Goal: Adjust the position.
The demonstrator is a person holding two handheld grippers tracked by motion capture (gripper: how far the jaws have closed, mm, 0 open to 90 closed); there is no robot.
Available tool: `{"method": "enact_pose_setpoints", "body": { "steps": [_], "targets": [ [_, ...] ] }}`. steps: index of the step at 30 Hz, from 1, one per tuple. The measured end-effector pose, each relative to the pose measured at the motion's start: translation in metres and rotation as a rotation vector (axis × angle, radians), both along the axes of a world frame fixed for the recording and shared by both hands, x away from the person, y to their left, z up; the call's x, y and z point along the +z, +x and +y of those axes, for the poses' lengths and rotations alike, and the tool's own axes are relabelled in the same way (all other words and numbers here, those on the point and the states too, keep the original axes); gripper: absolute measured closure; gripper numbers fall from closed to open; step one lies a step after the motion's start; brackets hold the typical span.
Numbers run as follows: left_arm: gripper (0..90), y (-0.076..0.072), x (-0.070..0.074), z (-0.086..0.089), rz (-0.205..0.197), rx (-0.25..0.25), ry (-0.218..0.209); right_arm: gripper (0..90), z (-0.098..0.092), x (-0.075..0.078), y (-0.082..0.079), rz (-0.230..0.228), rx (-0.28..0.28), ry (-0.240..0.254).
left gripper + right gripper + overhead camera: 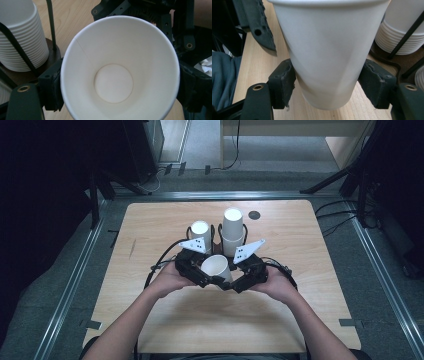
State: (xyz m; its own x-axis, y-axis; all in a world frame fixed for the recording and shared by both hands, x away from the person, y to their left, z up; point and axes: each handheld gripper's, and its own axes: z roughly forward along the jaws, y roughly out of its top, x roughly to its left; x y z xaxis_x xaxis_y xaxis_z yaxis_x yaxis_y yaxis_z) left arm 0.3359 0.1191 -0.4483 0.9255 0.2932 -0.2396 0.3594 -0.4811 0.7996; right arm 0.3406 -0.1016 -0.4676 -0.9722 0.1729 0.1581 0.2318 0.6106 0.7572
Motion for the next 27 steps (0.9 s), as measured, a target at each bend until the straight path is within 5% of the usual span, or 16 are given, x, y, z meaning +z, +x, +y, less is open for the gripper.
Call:
{"method": "enact_pose_setpoints", "body": {
  "steps": [6,12,17,27],
  "targets": [
    [19.4,-0.0014,0.0012,0.0005,-0.01,0.003,-0.034,32.2,-0.0005,0.0009,0.0,0.006,0.004,0.018],
    [22.3,-0.0018,0.0014,0.0001,-0.015,-0.008,-0.004,32.3,-0.0005,0.0001,-0.0005,0.003,0.004,0.011],
    [23.4,0.0011,-0.0006,-0.0003,0.023,-0.043,0.048,31.4,0.0,-0.0029,-0.001,0.011,0.009,-0.017],
    [23.5,0.001,0.0024,0.0016,-0.008,-0.013,0.074,22.5,-0.0013,-0.0058,-0.0004,0.003,-0.028,-0.044]
  ]
}}
